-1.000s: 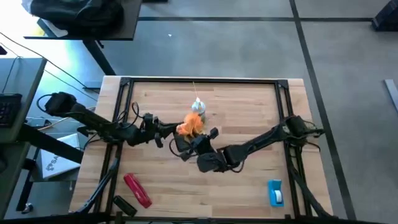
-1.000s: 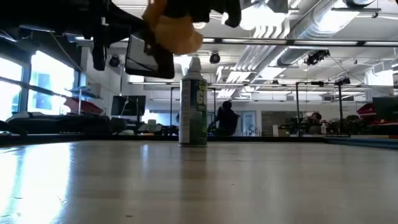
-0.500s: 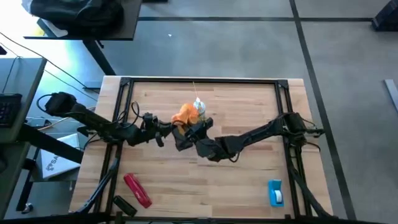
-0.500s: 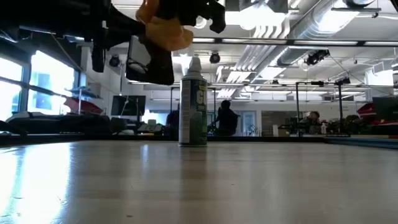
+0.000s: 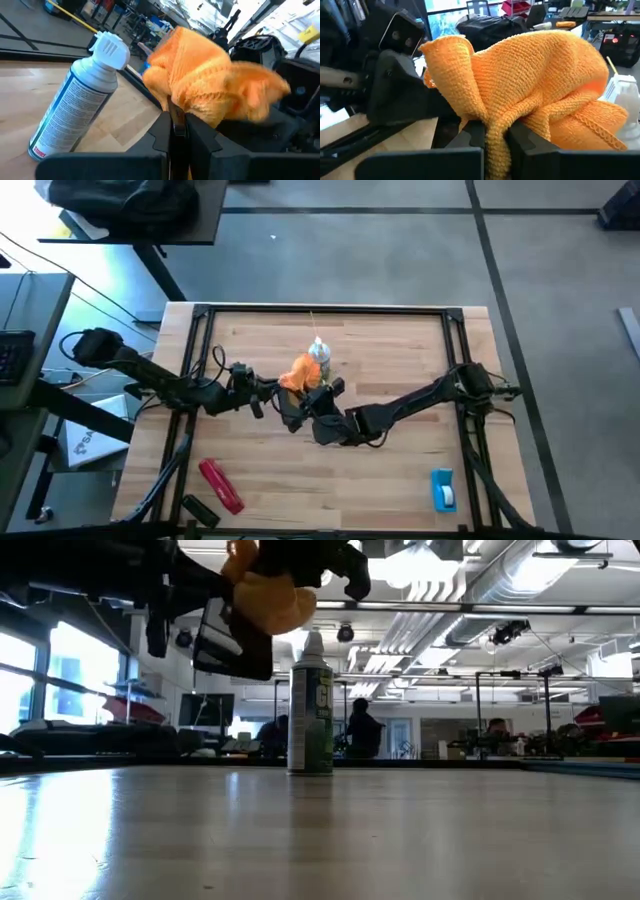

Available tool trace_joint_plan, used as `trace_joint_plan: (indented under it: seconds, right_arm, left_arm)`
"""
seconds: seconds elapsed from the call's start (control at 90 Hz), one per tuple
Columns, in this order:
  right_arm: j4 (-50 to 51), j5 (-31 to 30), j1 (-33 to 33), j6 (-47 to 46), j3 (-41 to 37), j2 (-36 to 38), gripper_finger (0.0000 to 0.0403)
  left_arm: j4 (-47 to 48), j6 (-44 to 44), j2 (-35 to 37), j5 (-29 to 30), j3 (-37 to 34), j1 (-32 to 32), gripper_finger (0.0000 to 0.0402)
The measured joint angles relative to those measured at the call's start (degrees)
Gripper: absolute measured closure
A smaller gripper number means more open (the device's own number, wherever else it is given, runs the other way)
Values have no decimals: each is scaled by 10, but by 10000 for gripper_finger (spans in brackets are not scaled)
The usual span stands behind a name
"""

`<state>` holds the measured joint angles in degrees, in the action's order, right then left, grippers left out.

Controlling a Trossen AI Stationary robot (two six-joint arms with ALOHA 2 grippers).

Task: Apply microfiber cloth
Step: Wipe the front and back of the black cellphone using the orange microfiber cloth

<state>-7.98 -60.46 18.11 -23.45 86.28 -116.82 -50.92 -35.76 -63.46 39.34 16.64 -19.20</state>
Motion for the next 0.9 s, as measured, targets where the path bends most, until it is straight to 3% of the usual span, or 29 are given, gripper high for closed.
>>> trace_joint_plan:
  seconds: [0.289, 0.633, 0.778, 0.9]
  right_arm:
    - [-32, 16, -18, 65, -1, -1, 401]
    - [-155, -17, -27, 237, -2, -2, 401]
    - [-164, -26, -25, 290, -2, 5, 401]
    - [-162, -35, -2, 388, -2, 15, 401]
  left_arm:
    - [-3, -4, 1, 13, 0, 1, 389]
    - [-1, -2, 2, -7, 2, 0, 389]
    - [0, -1, 1, -18, 2, 0, 389]
    - [-1, -1, 2, -30, 3, -1, 389]
